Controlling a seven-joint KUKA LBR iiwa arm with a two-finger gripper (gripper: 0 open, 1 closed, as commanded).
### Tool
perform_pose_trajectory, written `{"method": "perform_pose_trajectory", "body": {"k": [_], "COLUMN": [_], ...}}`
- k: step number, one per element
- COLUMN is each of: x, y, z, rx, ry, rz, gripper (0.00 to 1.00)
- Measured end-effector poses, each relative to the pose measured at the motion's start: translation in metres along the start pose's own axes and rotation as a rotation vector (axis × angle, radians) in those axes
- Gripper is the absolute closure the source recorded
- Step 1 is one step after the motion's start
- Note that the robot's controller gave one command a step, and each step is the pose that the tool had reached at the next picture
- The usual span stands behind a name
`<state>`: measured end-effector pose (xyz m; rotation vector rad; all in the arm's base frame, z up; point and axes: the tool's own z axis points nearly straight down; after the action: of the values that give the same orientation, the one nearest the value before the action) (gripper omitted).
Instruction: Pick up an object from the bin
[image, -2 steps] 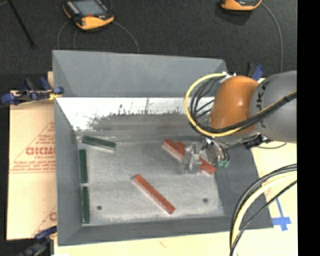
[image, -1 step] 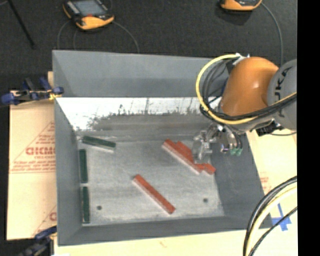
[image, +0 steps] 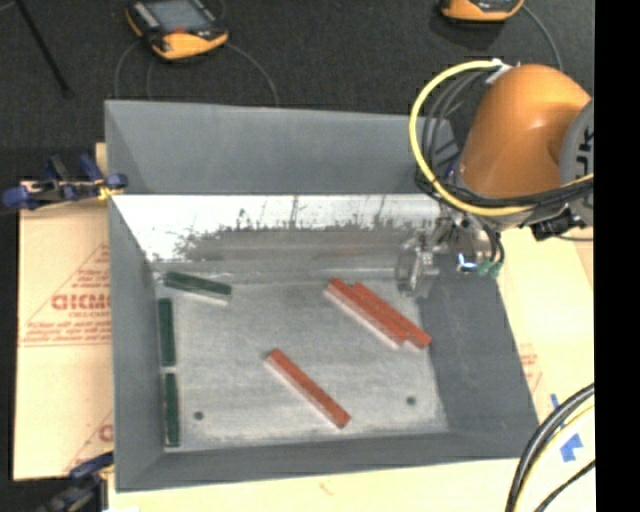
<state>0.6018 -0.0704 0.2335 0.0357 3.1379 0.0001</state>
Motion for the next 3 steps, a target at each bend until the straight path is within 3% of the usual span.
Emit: {"method": "perform_pose_trajectory", "body": {"k": [1, 2, 3], "x": [0.009, 0.011, -0.033], "y": [0.008, 0.009, -0.029], "z": [0.109, 0.11, 0.158], "rx": [0.0, 0.0, -0.002], "ry": [-0.002, 0.001, 0.001], "rz": [0.205, 0.205, 0.449], "gripper": [0.0, 0.0, 1.0]}}
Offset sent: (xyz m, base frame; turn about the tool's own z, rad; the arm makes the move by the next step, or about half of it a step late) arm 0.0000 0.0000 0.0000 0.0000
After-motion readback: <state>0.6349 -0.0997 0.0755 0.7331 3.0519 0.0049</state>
